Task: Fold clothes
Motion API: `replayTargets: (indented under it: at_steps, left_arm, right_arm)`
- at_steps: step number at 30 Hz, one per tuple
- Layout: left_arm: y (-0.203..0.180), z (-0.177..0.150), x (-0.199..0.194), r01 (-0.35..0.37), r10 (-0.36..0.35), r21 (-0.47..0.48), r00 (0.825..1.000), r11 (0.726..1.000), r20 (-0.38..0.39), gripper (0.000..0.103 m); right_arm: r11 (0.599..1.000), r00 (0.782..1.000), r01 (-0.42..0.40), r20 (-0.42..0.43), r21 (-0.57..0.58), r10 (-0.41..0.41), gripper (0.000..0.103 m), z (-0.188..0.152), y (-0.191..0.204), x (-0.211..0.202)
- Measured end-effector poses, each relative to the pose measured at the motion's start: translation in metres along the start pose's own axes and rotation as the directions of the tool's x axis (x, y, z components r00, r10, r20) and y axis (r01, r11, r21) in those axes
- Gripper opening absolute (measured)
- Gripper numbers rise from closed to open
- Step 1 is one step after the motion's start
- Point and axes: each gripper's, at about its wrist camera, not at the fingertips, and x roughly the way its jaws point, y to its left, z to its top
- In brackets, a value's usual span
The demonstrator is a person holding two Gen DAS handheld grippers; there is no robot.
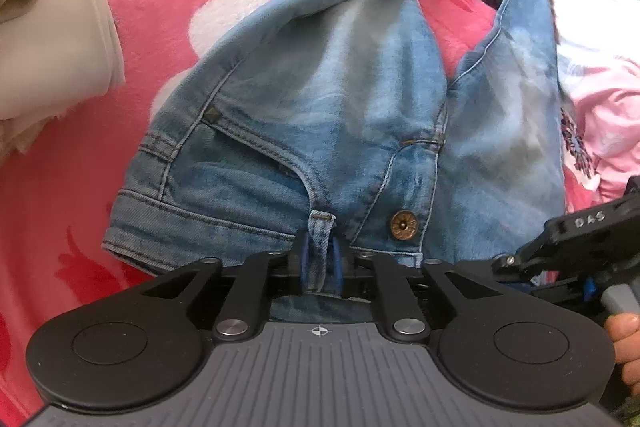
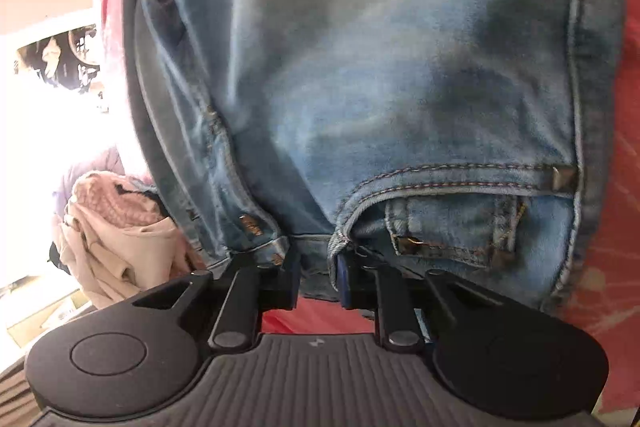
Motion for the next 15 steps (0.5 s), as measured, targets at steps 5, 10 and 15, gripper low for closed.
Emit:
replayTargets:
  at_steps: [5, 10, 15]
  left_arm:
    - [0.0, 0.004, 0.008, -0.005, 0.006, 0.011, 1.0, 1.0, -0.031, 0.025]
    - [-0.009, 0.001, 0.01, 0.003, 0.003, 0.081, 0.997, 0.997, -0.074, 0.025]
    - [-0.006, 0.003, 0.018, -0.029, 0.033, 0.049, 0.996, 0.998, -0.084, 0.019]
  right_arm:
    - [1.0, 1.0, 0.011, 0.0, -0.026, -0.011, 0.019, 0.0, 0.003, -0.004]
    - [0.999, 1.0, 0.013, 0.001, -0.033, -0.013, 0.019, -0.004, 0.005, -0.003]
    - [0.999, 1.0, 0.015, 0.01, -0.038, -0.015, 0.019, -0.027, 0.034, 0.019]
